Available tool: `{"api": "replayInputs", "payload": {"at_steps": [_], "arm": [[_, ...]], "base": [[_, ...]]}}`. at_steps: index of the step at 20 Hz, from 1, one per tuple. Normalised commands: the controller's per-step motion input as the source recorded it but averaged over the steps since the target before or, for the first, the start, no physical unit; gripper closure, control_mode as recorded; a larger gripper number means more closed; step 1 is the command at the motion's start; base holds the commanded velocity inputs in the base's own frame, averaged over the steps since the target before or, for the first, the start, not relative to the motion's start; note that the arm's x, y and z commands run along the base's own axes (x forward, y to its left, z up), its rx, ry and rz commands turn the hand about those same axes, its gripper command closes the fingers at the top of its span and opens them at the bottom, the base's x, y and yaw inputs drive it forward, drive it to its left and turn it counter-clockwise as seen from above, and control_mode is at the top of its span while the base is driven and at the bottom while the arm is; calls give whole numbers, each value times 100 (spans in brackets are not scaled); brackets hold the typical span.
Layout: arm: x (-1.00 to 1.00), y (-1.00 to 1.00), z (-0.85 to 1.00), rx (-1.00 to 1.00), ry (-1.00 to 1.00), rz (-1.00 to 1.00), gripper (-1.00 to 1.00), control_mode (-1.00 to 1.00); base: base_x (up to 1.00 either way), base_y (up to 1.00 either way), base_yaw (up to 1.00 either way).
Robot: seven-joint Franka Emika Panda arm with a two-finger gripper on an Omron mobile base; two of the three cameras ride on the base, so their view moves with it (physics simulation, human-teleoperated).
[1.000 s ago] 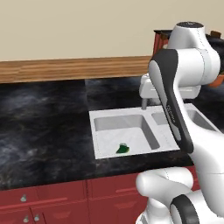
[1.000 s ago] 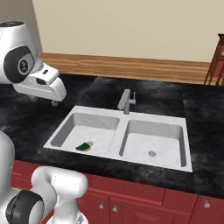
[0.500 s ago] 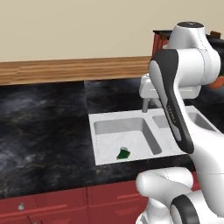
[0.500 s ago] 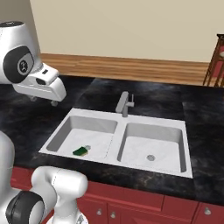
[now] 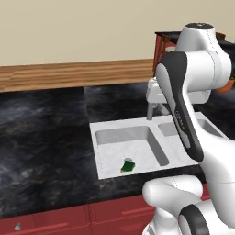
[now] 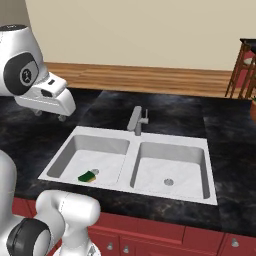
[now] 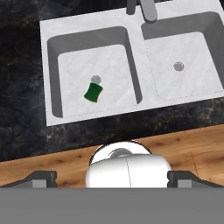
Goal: Pick up the dish brush and sponge from the sink, and place them back in the cabinet, and close the cabinet door.
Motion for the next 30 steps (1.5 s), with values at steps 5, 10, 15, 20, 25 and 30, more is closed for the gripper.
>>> {"api": "replayInputs", "payload": {"at_steps": [5, 10, 15, 20, 25, 30], "arm": [[0, 0, 0, 0, 0, 0, -100, 100], [0, 0, 0, 0, 0, 0, -100, 100], [0, 0, 0, 0, 0, 0, -100, 100], [0, 0, 0, 0, 0, 0, -100, 100], [0, 0, 0, 0, 0, 0, -100, 100], [9, 0, 0, 0, 0, 0, -100, -100]], "base": [[33, 0, -4], [29, 0, 0], [21, 0, 0], [37, 0, 0], [11, 0, 0], [0, 0, 0]]}}
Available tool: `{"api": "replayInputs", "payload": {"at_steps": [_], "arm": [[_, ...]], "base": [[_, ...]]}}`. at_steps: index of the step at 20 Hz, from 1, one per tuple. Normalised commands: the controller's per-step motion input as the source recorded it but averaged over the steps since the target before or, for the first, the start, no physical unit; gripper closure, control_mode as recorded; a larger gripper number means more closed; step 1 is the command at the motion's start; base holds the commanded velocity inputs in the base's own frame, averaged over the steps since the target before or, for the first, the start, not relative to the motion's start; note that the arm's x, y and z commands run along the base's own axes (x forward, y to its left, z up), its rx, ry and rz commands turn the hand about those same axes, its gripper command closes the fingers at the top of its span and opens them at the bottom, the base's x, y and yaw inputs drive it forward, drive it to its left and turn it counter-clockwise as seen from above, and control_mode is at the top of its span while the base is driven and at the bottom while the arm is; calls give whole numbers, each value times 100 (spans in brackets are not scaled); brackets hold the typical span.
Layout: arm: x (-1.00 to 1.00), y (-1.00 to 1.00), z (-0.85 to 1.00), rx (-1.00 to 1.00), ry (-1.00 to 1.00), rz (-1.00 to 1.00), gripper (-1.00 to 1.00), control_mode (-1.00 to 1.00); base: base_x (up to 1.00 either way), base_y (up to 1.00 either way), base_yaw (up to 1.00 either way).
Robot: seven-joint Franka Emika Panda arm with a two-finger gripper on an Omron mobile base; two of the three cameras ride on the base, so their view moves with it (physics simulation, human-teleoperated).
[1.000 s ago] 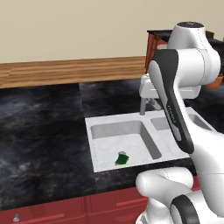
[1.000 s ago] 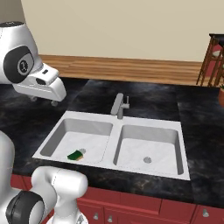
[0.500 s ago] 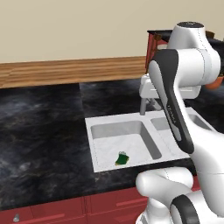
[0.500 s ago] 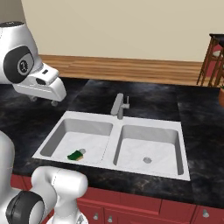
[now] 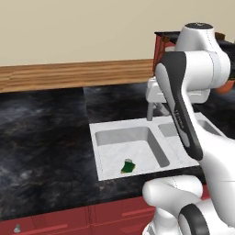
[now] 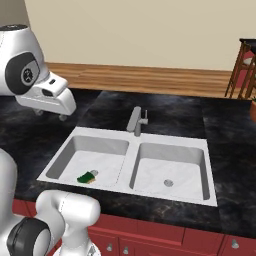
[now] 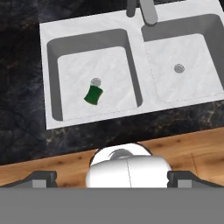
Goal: Pick up the dish brush and sponge from the sink, and place them back in the cabinet, and close the cabinet door.
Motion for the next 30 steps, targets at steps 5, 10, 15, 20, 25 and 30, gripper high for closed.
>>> {"api": "replayInputs", "payload": {"at_steps": [5, 10, 15, 20, 25, 30], "arm": [[38, 6, 0, 0, 0, 0, -100, -100], [36, 11, -4, 0, 0, 0, -100, -100], [21, 18, -19, 0, 0, 0, -100, -100], [15, 15, -21, 0, 0, 0, -100, -100], [10, 9, -29, 0, 0, -1, -100, -100], [15, 5, -30, 1, 0, -1, -100, -100]], "base": [[0, 0, 0], [0, 0, 0], [0, 0, 0], [0, 0, 0], [0, 0, 0], [0, 0, 0]]}}
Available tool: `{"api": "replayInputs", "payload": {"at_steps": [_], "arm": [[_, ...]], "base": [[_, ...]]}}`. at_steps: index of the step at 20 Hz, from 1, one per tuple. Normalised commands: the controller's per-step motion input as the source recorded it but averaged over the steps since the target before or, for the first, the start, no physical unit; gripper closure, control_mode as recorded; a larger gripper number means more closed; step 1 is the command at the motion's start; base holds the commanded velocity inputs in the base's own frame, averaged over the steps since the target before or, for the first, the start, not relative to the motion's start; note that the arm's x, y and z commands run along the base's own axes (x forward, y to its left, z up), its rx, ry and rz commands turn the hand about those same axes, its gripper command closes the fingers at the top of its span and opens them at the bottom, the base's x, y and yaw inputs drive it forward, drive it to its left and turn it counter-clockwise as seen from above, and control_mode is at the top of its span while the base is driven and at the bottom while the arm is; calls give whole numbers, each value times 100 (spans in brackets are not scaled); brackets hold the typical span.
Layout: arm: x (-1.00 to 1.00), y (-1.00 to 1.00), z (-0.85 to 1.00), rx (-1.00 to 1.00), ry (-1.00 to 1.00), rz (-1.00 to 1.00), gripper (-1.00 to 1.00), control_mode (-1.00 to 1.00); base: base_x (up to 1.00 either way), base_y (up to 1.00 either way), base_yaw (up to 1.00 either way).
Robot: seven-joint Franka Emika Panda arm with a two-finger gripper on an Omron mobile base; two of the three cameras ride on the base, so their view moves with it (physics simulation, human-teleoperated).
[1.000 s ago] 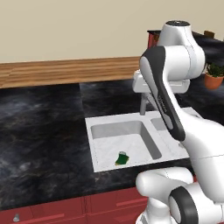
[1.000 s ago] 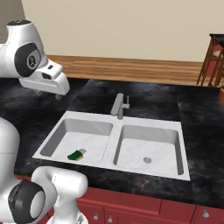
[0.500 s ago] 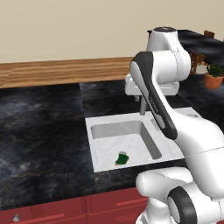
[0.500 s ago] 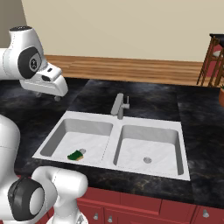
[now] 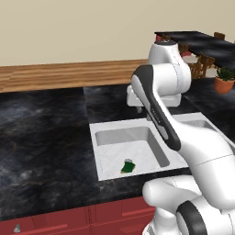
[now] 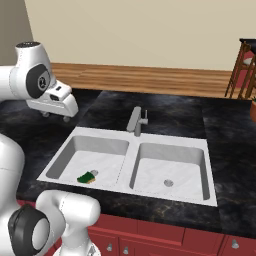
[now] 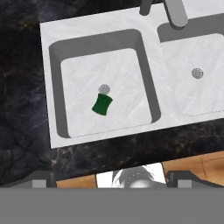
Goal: Pick up the dish brush and sponge from the sink, and place them back in the cabinet, and close the cabinet door.
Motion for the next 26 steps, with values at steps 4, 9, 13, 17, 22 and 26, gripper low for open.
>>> {"api": "replayInputs", "payload": {"at_steps": [4, 9, 13, 17, 22, 26], "arm": [[19, 3, -24, 1, 0, -1, -100, -100], [12, 0, -27, 4, 0, 0, -100, -100], [15, 0, -22, 3, 0, 0, -100, -100], [9, 0, -21, 5, 0, 0, -100, -100], [6, 0, -19, 4, 0, 0, -100, -100], [6, 0, -17, 0, 0, 0, -100, -100]], "base": [[0, 0, 0], [0, 0, 0], [0, 0, 0], [0, 0, 0], [0, 0, 0], [0, 0, 0]]}}
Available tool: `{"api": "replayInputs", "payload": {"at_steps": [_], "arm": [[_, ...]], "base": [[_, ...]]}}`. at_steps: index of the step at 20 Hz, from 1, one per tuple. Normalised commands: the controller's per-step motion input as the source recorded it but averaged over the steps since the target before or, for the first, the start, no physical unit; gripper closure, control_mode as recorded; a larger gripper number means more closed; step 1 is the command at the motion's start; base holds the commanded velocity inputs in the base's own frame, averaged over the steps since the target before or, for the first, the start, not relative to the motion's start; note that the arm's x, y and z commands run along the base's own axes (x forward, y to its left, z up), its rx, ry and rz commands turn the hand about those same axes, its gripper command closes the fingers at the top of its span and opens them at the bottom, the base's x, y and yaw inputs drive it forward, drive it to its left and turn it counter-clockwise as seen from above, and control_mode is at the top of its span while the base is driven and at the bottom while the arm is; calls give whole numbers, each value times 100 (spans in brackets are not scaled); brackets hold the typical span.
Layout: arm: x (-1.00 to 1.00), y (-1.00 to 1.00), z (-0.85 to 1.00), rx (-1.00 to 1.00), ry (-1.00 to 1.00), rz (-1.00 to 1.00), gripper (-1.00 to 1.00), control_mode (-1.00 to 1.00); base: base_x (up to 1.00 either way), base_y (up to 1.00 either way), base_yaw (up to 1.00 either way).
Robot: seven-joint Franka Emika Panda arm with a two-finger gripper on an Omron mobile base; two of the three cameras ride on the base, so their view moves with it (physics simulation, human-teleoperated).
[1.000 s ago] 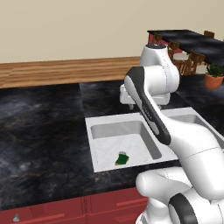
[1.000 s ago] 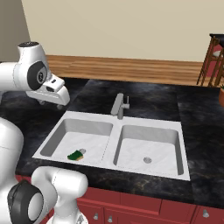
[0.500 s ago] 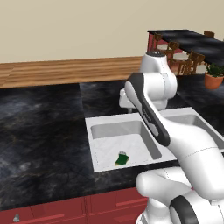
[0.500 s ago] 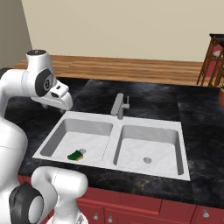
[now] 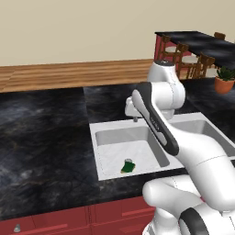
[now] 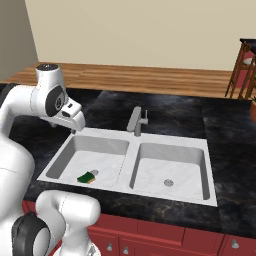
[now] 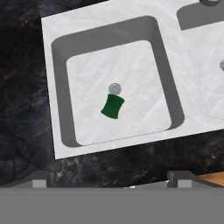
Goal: Pick up the dish brush and sponge from the sink, and place them back in the cabinet, and close the cabinet door.
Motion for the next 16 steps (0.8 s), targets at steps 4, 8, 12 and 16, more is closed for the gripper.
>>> {"api": "replayInputs", "payload": {"at_steps": [4, 8, 12, 16], "arm": [[12, 0, -17, 0, 0, 0, -100, -100], [14, 0, -17, 0, 0, 0, -100, -100], [13, 0, -20, 0, 0, 0, -100, -100], [20, 0, -26, 0, 0, 0, -100, -100]], "base": [[0, 0, 0], [0, 0, 0], [0, 0, 0], [0, 0, 0]]}}
